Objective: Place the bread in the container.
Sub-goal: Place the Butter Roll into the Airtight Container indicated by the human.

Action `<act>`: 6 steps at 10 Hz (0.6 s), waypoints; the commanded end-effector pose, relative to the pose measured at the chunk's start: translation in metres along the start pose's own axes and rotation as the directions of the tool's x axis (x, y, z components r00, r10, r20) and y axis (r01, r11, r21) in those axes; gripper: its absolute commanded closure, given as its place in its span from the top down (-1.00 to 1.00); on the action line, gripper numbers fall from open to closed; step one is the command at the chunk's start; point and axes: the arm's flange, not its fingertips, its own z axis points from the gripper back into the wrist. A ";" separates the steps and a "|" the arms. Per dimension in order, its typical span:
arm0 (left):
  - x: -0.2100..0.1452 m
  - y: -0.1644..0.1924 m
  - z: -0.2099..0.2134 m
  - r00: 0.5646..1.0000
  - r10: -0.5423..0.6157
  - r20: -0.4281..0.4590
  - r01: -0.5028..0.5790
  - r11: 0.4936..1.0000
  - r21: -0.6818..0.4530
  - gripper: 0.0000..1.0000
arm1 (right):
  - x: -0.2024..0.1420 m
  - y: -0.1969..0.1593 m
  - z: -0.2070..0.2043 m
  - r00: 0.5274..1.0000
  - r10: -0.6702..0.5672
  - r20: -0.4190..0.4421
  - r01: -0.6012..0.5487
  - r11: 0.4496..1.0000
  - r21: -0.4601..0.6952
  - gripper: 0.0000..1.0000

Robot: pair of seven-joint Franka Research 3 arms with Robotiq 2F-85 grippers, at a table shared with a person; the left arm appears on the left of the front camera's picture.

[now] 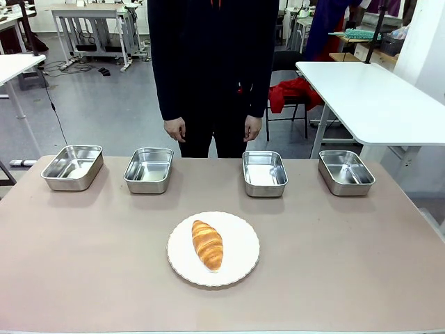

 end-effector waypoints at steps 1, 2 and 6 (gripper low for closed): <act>0.000 -0.001 0.002 1.000 -0.006 0.002 0.006 1.000 0.000 1.00 | 0.001 0.000 0.000 1.000 0.001 0.002 -0.001 1.000 -0.001 0.96; 0.000 -0.001 0.002 1.000 -0.006 0.002 0.006 1.000 0.000 1.00 | 0.001 0.000 0.000 1.000 0.001 0.002 -0.001 1.000 -0.001 0.96; 0.000 -0.001 0.002 1.000 -0.006 0.002 0.006 1.000 0.000 1.00 | 0.001 0.000 0.000 1.000 0.001 0.002 -0.001 1.000 -0.001 0.96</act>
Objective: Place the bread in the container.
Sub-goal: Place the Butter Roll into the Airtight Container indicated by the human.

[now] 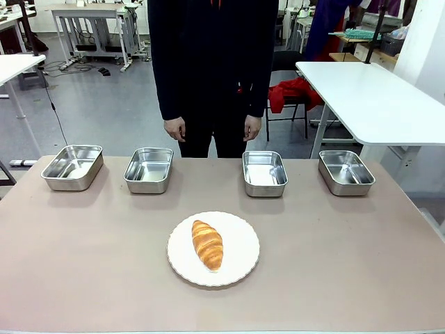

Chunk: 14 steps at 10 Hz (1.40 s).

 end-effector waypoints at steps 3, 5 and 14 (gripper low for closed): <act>0.000 -0.001 0.002 1.000 -0.006 0.002 0.006 1.000 0.000 1.00 | 0.001 0.000 0.000 1.000 0.001 0.002 -0.001 1.000 -0.001 0.96; 0.000 -0.001 0.002 1.000 -0.006 0.002 0.006 1.000 0.000 1.00 | 0.001 0.000 0.000 1.000 0.001 0.002 -0.001 1.000 -0.001 0.96; 0.000 -0.001 0.002 1.000 -0.006 0.002 0.006 1.000 0.000 1.00 | 0.001 0.000 0.000 1.000 0.001 0.002 -0.001 1.000 -0.001 0.96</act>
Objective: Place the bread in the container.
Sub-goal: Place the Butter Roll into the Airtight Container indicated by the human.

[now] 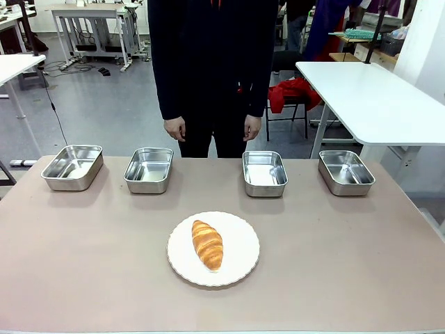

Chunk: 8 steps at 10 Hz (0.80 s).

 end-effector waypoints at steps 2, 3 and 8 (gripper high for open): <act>0.000 -0.001 0.002 1.000 -0.006 0.002 0.006 1.000 0.000 1.00 | 0.001 0.000 0.000 1.000 0.001 0.002 -0.001 1.000 -0.001 0.96; 0.000 -0.001 0.002 1.000 -0.006 0.002 0.006 1.000 0.000 1.00 | 0.001 0.000 0.000 1.000 0.001 0.002 -0.001 1.000 -0.001 0.96; 0.000 -0.001 0.002 1.000 -0.006 0.002 0.006 1.000 0.000 1.00 | 0.001 0.000 0.000 1.000 0.001 0.002 -0.001 1.000 -0.001 0.96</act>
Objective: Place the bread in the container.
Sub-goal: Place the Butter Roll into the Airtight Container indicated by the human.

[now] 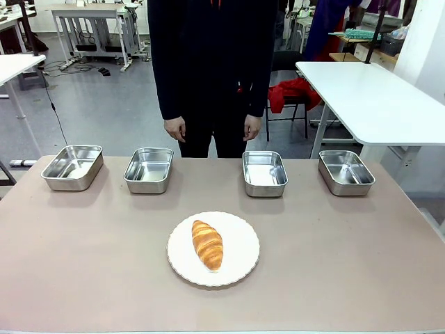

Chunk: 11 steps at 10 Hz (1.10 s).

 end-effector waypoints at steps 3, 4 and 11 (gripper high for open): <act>0.000 -0.001 0.002 1.000 -0.006 0.002 0.006 1.000 0.000 1.00 | 0.001 0.000 0.000 1.000 0.001 0.002 -0.001 1.000 -0.001 0.96; 0.000 -0.001 0.002 1.000 -0.006 0.002 0.006 1.000 0.000 1.00 | 0.001 0.000 0.000 1.000 0.001 0.002 -0.001 1.000 -0.001 0.96; 0.000 -0.001 0.002 1.000 -0.006 0.002 0.006 1.000 0.000 1.00 | 0.001 0.000 0.000 1.000 0.001 0.002 -0.001 1.000 -0.001 0.96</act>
